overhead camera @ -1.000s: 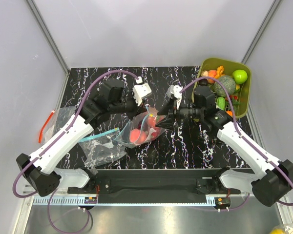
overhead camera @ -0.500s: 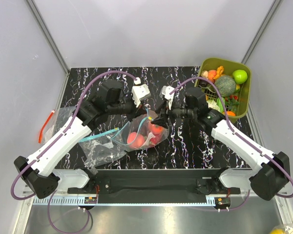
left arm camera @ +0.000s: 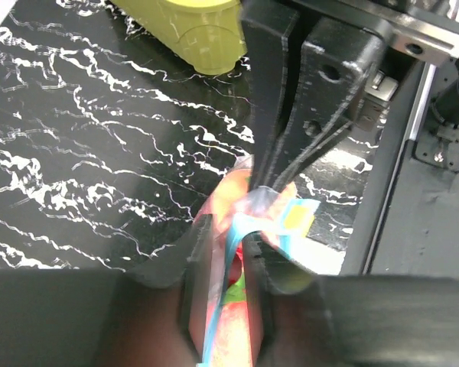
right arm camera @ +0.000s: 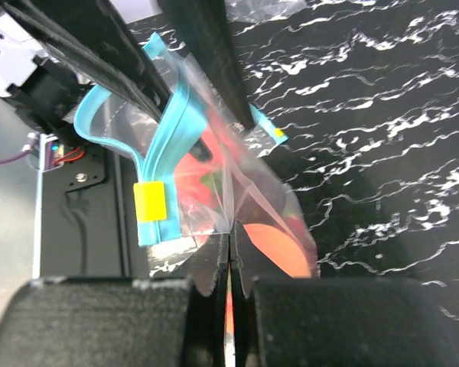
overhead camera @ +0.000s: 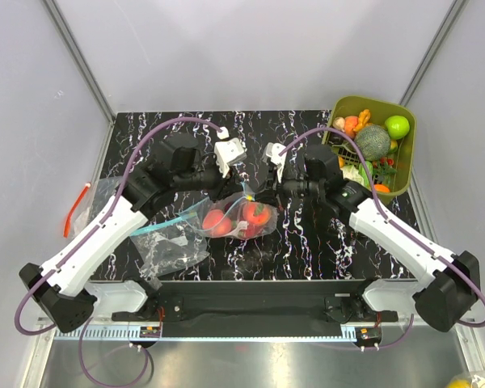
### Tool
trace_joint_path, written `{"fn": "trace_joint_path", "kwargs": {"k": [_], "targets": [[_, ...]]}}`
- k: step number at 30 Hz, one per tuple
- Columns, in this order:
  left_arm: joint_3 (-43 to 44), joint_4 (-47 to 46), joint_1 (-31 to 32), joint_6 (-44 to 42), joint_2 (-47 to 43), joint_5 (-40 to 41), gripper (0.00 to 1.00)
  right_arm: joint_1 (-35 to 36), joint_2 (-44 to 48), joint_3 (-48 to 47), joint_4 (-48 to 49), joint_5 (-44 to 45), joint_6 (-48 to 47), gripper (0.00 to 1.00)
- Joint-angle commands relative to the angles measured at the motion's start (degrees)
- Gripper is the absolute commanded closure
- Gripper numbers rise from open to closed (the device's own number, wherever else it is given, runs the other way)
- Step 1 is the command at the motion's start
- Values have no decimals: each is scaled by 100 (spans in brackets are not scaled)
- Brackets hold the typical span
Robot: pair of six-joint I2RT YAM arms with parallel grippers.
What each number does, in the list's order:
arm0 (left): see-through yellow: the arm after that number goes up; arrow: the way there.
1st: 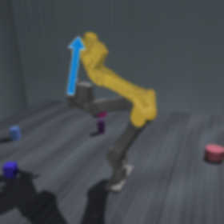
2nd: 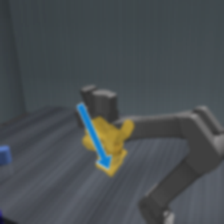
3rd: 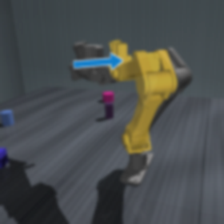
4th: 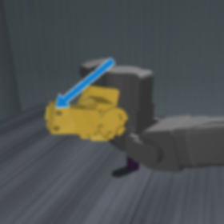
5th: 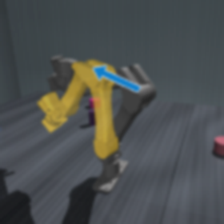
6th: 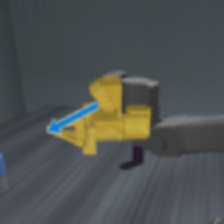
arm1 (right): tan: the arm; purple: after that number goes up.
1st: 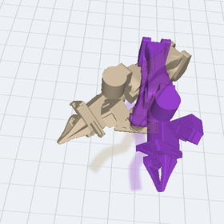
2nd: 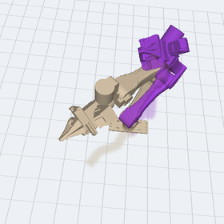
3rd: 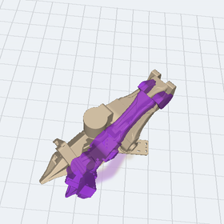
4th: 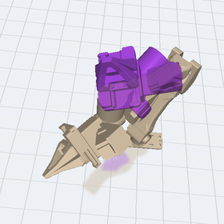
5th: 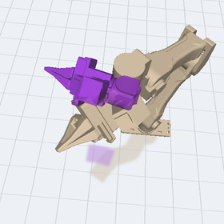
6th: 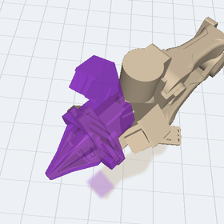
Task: Place the food in the zip-top bag and seal the zipper
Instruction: Zip the zipper food storage bag at the center of the board.
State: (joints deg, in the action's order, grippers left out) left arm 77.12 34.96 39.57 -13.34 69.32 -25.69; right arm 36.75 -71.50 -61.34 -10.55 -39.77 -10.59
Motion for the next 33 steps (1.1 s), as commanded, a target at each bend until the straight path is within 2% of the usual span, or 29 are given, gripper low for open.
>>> {"fn": "trace_joint_path", "kwargs": {"k": [1, 5, 9, 13, 18, 27, 33], "targets": [[-4, -560, -11, 130, -374, 169, 68, 51, 347, 157, 246, -321, 425, 100], [-188, -639, -2, 174, -612, 406, 57, 51, 549, 605, 290, -400, 706, 100], [-180, -552, -2, 52, -692, 329, 56, 25, 568, 738, 211, -496, 804, 100], [-31, -271, 68, -316, -569, -76, 57, -54, 445, 685, 132, -944, 970, 100], [127, 186, 323, -906, -297, -164, 60, -265, 173, 440, 9, -1401, 1339, 100], [461, 625, 498, -1353, -357, -735, 60, -520, -468, -299, -632, -1841, 1753, 100], [461, 1117, 877, -1961, -183, -235, 62, -546, -513, -317, -422, -1859, 1911, 100]]}}
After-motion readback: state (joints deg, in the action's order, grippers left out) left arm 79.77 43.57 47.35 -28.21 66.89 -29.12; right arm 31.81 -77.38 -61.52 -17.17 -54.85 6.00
